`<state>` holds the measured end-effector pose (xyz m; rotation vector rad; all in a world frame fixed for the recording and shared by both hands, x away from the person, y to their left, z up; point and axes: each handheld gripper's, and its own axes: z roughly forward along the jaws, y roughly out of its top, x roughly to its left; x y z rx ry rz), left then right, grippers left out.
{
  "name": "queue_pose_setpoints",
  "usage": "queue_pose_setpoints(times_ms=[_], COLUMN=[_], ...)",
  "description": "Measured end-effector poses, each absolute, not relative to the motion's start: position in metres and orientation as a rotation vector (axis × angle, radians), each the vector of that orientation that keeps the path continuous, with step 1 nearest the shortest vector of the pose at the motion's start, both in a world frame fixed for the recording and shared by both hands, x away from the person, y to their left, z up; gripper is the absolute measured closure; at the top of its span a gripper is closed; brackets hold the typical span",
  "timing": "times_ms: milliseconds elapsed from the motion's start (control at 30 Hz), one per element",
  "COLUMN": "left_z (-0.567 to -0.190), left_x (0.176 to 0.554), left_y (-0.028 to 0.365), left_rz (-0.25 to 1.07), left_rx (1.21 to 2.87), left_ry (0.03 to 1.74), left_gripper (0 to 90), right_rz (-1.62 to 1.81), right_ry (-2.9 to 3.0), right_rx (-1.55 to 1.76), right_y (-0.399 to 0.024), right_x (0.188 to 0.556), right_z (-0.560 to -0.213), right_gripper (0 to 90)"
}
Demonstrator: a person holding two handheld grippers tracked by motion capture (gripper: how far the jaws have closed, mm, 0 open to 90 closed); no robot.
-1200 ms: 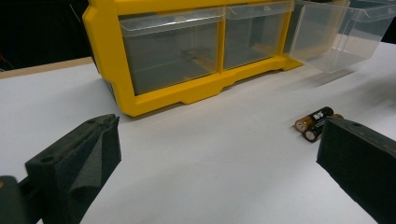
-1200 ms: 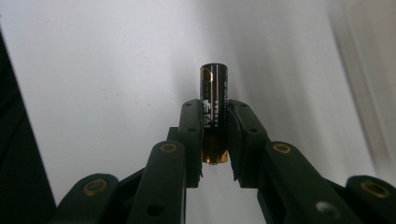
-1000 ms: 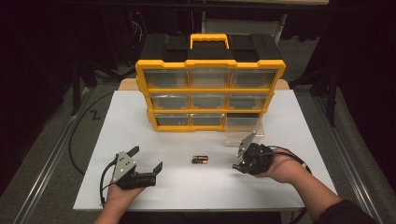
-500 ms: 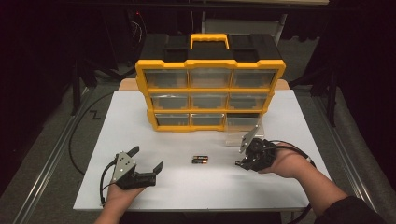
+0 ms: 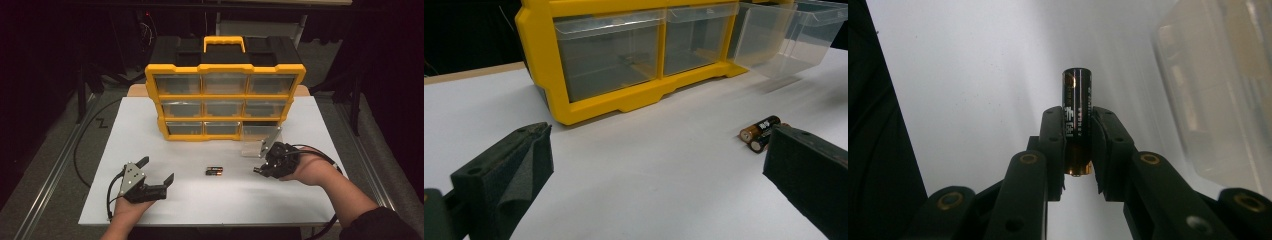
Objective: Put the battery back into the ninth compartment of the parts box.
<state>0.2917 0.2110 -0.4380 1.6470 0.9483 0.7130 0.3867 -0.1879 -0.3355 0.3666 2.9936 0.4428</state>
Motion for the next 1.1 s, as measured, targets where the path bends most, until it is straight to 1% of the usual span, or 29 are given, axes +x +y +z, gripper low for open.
queue_pose_setpoints(times_ms=[633,1100], left_z=[-0.438,-0.437], left_x=[0.292,0.292], left_y=[0.212,0.212], left_rz=[0.715,0.714], left_rx=[1.635,1.635], left_ry=[0.955,0.953], left_gripper=[0.3,0.4], right_rz=[0.420,0.404], right_ry=[2.987,2.975], right_rx=[0.317,0.337], right_y=[-0.186,-0.185], right_x=[0.393,0.402], right_z=[-0.305,-0.294], right_gripper=[78.8,78.8])
